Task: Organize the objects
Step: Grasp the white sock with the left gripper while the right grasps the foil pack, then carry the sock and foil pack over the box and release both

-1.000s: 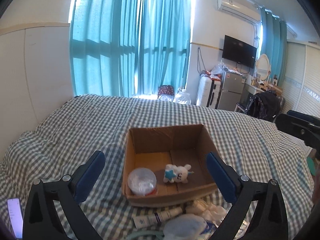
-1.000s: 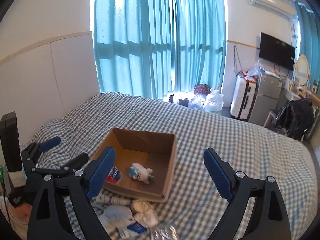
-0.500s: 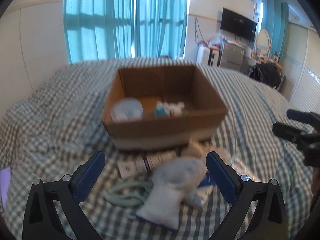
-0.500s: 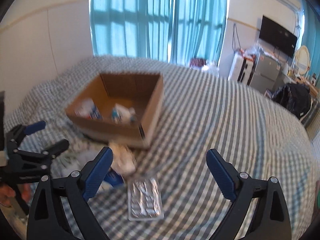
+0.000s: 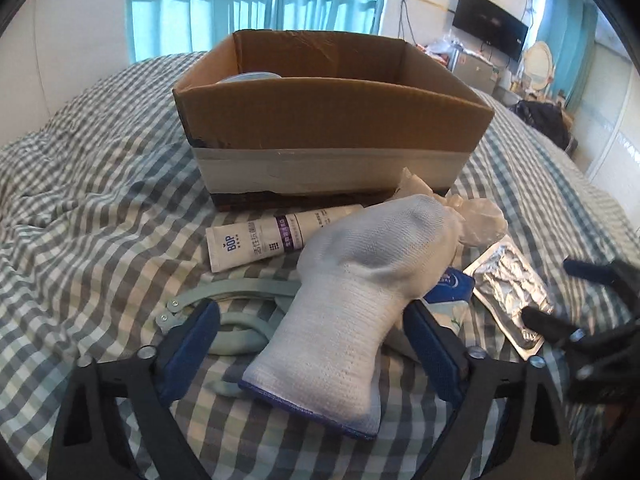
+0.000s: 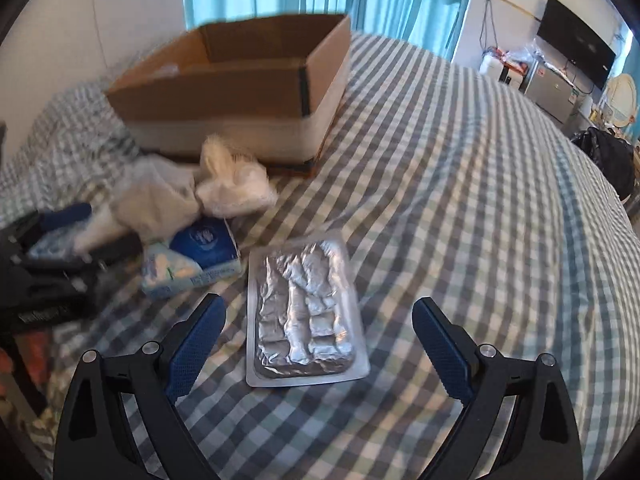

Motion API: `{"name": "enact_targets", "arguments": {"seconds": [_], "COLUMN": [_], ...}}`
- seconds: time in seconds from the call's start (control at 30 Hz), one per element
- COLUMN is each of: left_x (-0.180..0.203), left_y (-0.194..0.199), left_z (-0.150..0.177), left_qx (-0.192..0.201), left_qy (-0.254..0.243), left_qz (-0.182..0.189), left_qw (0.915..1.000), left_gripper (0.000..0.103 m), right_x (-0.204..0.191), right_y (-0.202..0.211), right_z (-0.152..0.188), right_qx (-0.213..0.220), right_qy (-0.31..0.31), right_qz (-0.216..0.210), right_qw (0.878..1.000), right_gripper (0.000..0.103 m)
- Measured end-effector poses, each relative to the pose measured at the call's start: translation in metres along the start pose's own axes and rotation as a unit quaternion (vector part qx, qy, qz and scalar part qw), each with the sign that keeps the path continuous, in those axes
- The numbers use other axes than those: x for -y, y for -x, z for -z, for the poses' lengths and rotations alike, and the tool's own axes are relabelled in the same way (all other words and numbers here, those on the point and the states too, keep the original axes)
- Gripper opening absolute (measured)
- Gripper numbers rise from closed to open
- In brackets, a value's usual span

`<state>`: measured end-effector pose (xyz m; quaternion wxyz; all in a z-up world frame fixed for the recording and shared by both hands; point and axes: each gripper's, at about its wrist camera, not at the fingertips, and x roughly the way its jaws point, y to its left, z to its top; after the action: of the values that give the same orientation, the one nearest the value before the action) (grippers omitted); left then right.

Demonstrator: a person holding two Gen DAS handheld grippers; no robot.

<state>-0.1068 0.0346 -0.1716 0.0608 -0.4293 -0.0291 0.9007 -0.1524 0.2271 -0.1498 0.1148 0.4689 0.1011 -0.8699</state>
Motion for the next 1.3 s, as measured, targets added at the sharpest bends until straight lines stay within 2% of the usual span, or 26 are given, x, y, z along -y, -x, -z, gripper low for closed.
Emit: {"name": "enact_targets", "arguments": {"seconds": [0.07,0.13,0.3,0.4,0.43,0.47,0.5,0.7,1.03,1.3], "left_x": [0.002,0.006,0.010,0.009,0.009,0.009,0.008,0.010,0.007,0.004], "left_y": [-0.001,-0.002,-0.003,0.000,0.002,0.003,0.004,0.020,0.054,0.088], "left_z": [-0.002,-0.002,0.002,0.002,0.002,0.002,0.001,0.004,-0.003,-0.019], "left_qx": [-0.001,-0.002,-0.016,-0.021,-0.024,-0.026,-0.028,-0.030,-0.022,0.015], "left_qy": [-0.006,-0.013,-0.024,-0.020,-0.021,-0.020,-0.019,-0.027,-0.039,-0.044], "left_qz": [0.008,0.018,0.038,0.046,0.047,0.049,0.049,0.040,0.016,0.018], "left_qw": [0.9999,0.9997,0.9988,0.9985,0.9984,0.9983,0.9982,0.9984,0.9989,0.9988], "left_gripper": [0.081,0.065,0.046,0.039,0.037,0.037,0.035,0.031,0.030,0.030], "right_x": [0.000,-0.001,-0.006,-0.011,-0.013,-0.014,-0.014,-0.018,-0.024,-0.029], "right_y": [-0.011,-0.017,-0.026,-0.027,-0.027,-0.027,-0.025,-0.015,0.028,0.069], "right_z": [0.001,0.001,0.001,0.004,0.004,0.005,0.006,0.011,0.015,0.007], "right_qx": [-0.019,-0.026,-0.028,-0.028,-0.026,-0.026,-0.024,-0.005,0.033,0.066], "right_qy": [-0.009,-0.012,0.005,0.021,0.025,0.029,0.031,0.042,0.035,0.023], "right_qz": [-0.014,-0.014,0.013,0.023,0.025,0.027,0.026,0.018,0.006,-0.008], "right_qw": [1.000,0.999,1.000,0.999,0.999,0.999,0.999,0.999,0.999,0.998], "right_gripper": [0.095,0.095,0.094,0.086,0.079,0.073,0.071,0.070,0.070,0.070]}}
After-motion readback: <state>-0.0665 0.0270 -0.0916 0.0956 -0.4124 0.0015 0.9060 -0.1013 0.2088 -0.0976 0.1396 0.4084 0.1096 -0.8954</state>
